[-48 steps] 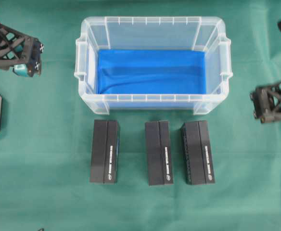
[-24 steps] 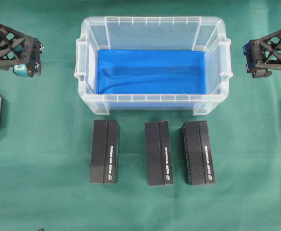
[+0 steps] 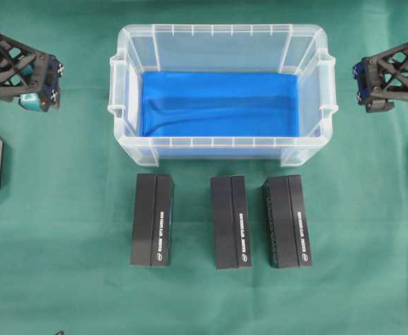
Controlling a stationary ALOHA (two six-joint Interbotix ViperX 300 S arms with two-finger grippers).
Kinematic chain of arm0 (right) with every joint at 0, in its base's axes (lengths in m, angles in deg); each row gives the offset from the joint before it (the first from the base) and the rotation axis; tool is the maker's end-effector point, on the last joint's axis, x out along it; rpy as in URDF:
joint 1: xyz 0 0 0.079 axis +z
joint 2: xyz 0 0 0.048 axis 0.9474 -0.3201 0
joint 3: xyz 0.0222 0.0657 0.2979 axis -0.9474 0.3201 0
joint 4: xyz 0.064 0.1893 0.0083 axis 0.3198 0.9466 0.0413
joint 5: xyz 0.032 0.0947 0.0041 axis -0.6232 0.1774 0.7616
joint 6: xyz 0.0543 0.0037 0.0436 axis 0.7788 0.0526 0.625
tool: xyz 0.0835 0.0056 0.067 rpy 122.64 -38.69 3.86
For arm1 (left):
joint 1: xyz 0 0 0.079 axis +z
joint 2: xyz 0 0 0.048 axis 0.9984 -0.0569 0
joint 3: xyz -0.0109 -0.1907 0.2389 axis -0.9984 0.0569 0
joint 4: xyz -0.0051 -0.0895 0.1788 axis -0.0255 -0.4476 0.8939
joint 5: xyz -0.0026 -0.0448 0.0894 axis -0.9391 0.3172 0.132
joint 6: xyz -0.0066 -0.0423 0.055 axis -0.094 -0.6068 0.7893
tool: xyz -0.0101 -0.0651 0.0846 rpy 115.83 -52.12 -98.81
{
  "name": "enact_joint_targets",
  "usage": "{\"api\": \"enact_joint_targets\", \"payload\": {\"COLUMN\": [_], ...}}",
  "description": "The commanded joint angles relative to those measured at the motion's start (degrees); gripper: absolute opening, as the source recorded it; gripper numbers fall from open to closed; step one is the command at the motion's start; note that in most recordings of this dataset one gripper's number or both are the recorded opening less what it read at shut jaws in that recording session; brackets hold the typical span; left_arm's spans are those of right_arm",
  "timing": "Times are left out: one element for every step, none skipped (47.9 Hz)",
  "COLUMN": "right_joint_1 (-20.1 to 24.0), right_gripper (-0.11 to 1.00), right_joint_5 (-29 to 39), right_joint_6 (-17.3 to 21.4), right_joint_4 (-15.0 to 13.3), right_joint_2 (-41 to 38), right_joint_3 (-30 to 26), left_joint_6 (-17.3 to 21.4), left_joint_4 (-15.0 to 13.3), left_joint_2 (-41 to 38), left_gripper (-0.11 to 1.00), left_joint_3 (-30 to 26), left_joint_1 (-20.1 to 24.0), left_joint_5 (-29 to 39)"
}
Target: Take out the box from the case.
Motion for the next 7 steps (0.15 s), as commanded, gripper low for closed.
{"api": "enact_joint_targets", "payload": {"right_joint_1": [-0.09,-0.09,-0.09,-0.09,-0.09,-0.09,-0.09], "right_gripper": [0.90,0.90,0.90,0.90,0.90,0.90,0.90], "right_joint_5": [-0.18,-0.09,-0.18,-0.18,-0.18,-0.09,-0.09], "right_joint_6": [0.09,0.09,0.09,0.09,0.18,0.18,0.09], "right_joint_4": [0.09,0.09,0.09,0.09,0.09,0.09,0.09], "right_joint_2": [0.62,0.62,0.62,0.62,0.62,0.62,0.62], "right_joint_3": [-0.53,-0.53,-0.53,-0.53,-0.53,-0.53,-0.53], "left_joint_6": [0.00,0.00,0.00,0.00,0.00,0.00,0.00], "left_joint_4": [0.26,0.26,0.26,0.26,0.26,0.26,0.26], "left_joint_2": [0.62,0.62,0.62,0.62,0.62,0.53,0.62], "left_gripper": [0.97,0.97,0.97,0.97,0.97,0.97,0.97], "left_joint_3": [-0.70,-0.70,-0.70,-0.70,-0.70,-0.79,-0.79], "left_joint_1": [0.09,0.09,0.09,0.09,0.09,0.09,0.09], "left_joint_5": [-0.09,-0.09,-0.09,-0.09,-0.09,-0.09,-0.09]}}
